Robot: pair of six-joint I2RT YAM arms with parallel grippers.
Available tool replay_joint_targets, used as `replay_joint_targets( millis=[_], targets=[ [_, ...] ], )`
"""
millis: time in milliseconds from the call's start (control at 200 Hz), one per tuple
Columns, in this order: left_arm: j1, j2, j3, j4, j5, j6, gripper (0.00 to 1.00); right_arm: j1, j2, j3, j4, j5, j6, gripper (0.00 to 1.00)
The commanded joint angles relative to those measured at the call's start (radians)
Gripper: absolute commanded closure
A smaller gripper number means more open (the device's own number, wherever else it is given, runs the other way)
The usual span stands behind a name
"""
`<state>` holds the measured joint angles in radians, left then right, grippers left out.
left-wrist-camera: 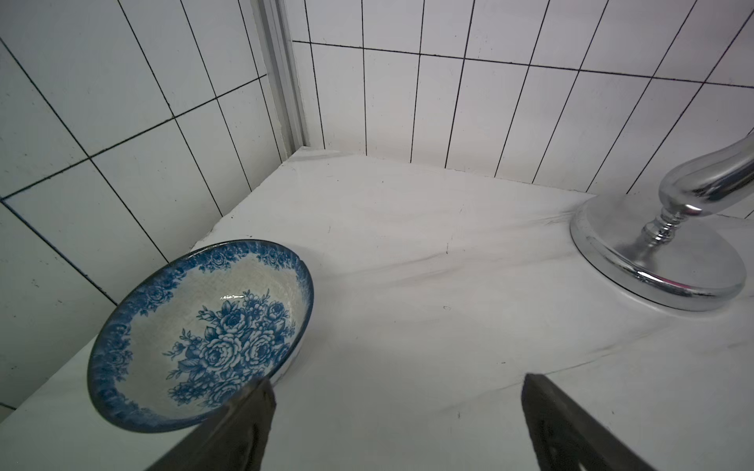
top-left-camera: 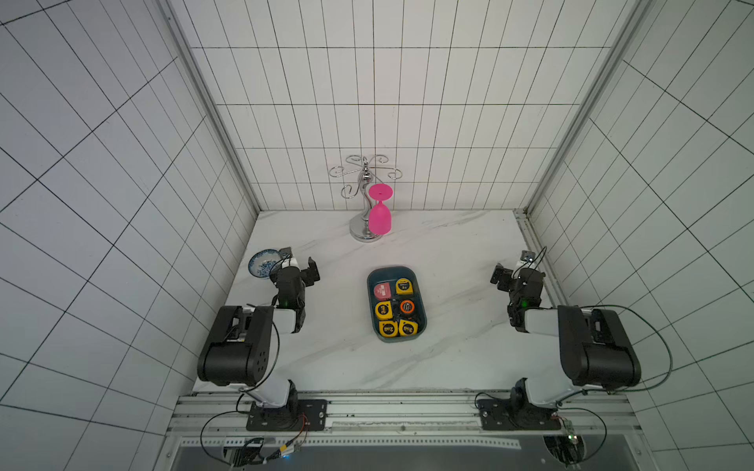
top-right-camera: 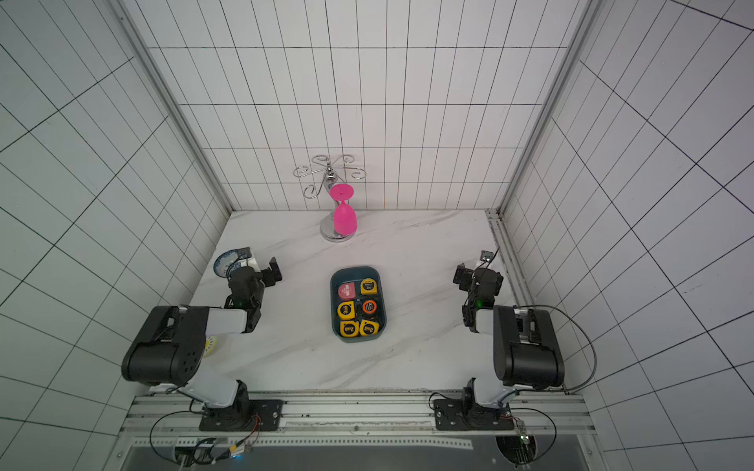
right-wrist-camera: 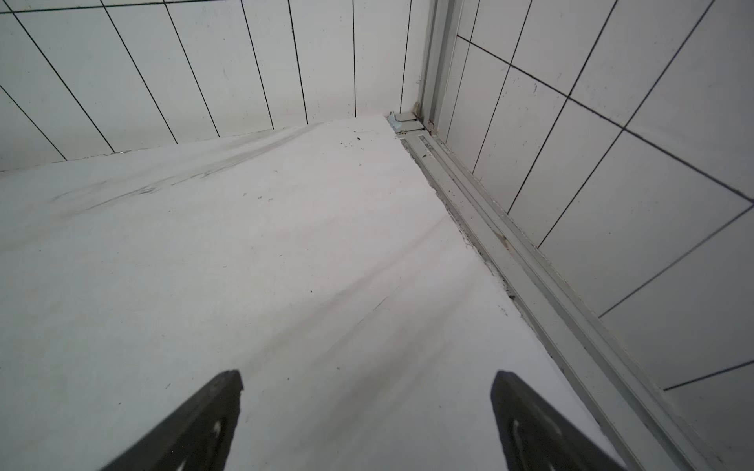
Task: Take the tape measure out of the storage box
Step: Adjust the storage box at the center of the board.
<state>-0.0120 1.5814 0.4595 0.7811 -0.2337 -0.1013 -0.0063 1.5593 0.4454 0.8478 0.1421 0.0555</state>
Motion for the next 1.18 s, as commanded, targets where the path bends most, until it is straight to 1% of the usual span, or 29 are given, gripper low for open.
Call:
replay_joint_targets(
  millis=[0, 520, 605, 665, 725, 780, 815, 880, 915, 950, 970, 980, 990, 1005, 1075, 1115, 1175],
  targets=[
    [0.011, -0.014, -0.013, 0.007, 0.026, -0.003, 0.02, 0.004, -0.018, -0.024, -0.014, -0.007, -0.008, 0.01],
    [0.012, -0.020, -0.004, -0.022, 0.033, -0.006, 0.02, 0.003, -0.018, -0.022, -0.016, -0.009, -0.008, 0.01],
    [-0.002, -0.024, -0.003, -0.007, 0.005, 0.007, 0.01, 0.003, -0.022, -0.025, -0.009, -0.023, -0.015, 0.01],
    [-0.020, -0.051, 0.005, -0.017, -0.014, 0.033, 0.02, 0.008, -0.055, -0.008, -0.072, -0.058, -0.038, 0.01],
    [-0.047, -0.109, 0.029, -0.119, -0.027, 0.061, 0.02, 0.021, -0.122, 0.029, -0.203, -0.038, -0.042, 0.01],
    [-0.083, -0.168, 0.076, -0.292, -0.030, 0.114, 0.02, 0.028, -0.179, 0.072, -0.346, -0.008, -0.005, 0.01],
    [-0.112, -0.197, 0.109, -0.377, -0.053, 0.146, 0.02, 0.040, -0.208, 0.087, -0.411, 0.019, 0.024, 0.01],
    [-0.156, -0.247, 0.163, -0.509, -0.122, 0.177, 0.02, 0.085, -0.255, 0.111, -0.509, 0.076, 0.029, 0.01],
    [-0.165, -0.281, 0.194, -0.580, -0.137, 0.157, 0.02, 0.114, -0.273, 0.126, -0.561, 0.113, 0.033, 0.01],
    [-0.166, -0.322, 0.227, -0.667, -0.111, 0.135, 0.02, 0.136, -0.289, 0.143, -0.603, 0.128, 0.029, 0.01],
    [-0.167, -0.354, 0.249, -0.742, -0.104, 0.130, 0.02, 0.161, -0.295, 0.164, -0.647, 0.158, 0.035, 0.01],
    [-0.166, -0.364, 0.266, -0.775, -0.081, 0.130, 0.02, 0.170, -0.298, 0.176, -0.671, 0.162, 0.040, 0.01],
    [-0.166, -0.384, 0.274, -0.807, -0.067, 0.130, 0.02, 0.179, -0.299, 0.189, -0.696, 0.159, 0.042, 0.01],
    [-0.166, -0.398, 0.288, -0.837, -0.050, 0.068, 0.02, 0.186, -0.300, 0.201, -0.717, 0.155, 0.043, 0.01],
    [-0.167, -0.454, 0.327, -0.935, 0.012, -0.009, 0.02, 0.231, -0.300, 0.274, -0.838, 0.164, 0.054, 0.01],
    [-0.169, -0.476, 0.353, -1.020, 0.062, -0.054, 0.02, 0.249, -0.301, 0.320, -0.907, 0.155, 0.065, 0.01],
    [-0.185, -0.496, 0.379, -1.116, 0.121, -0.119, 0.02, 0.264, -0.301, 0.379, -1.012, 0.103, 0.093, 0.01]
  ],
)
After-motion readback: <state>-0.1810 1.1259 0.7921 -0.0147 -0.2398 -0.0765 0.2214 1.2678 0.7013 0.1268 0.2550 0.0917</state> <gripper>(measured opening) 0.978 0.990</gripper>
